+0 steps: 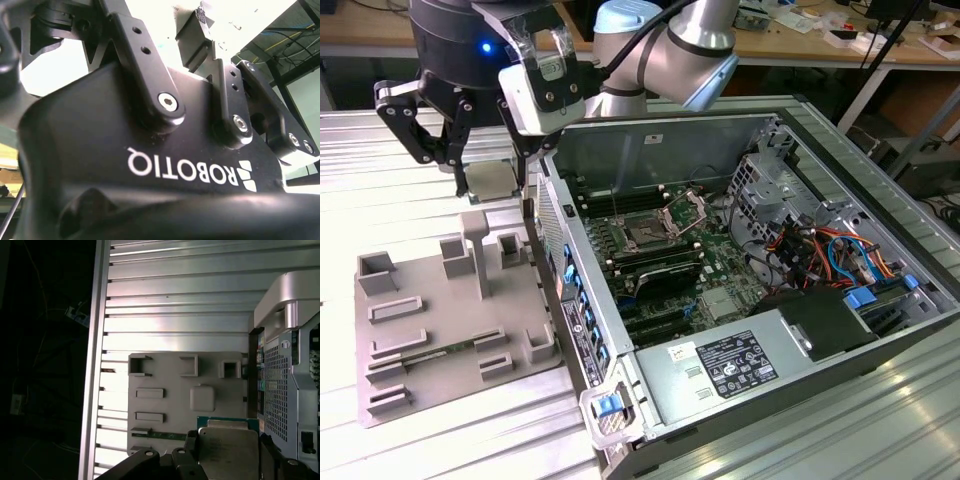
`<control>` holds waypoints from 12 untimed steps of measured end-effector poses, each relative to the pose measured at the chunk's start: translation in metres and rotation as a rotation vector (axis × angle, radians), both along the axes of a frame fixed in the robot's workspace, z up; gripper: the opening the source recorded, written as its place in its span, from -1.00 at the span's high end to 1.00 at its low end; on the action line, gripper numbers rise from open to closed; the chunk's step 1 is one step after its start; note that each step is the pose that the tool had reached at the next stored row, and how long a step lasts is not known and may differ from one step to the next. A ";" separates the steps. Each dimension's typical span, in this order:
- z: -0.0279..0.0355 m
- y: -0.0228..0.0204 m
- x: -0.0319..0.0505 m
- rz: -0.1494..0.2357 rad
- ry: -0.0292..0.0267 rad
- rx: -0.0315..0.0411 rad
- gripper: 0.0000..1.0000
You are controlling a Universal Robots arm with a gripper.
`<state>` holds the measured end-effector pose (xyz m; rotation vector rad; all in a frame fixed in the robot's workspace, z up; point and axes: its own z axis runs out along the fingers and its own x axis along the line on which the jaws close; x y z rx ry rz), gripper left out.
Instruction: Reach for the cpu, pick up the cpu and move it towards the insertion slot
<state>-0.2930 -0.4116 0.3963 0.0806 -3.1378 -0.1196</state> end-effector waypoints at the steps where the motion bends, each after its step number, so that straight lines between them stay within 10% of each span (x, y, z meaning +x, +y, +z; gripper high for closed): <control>1: 0.0000 0.0000 0.0007 0.000 0.0001 0.0000 -0.09; 12: -0.0001 0.0000 0.0084 0.000 0.0000 0.0000 -0.09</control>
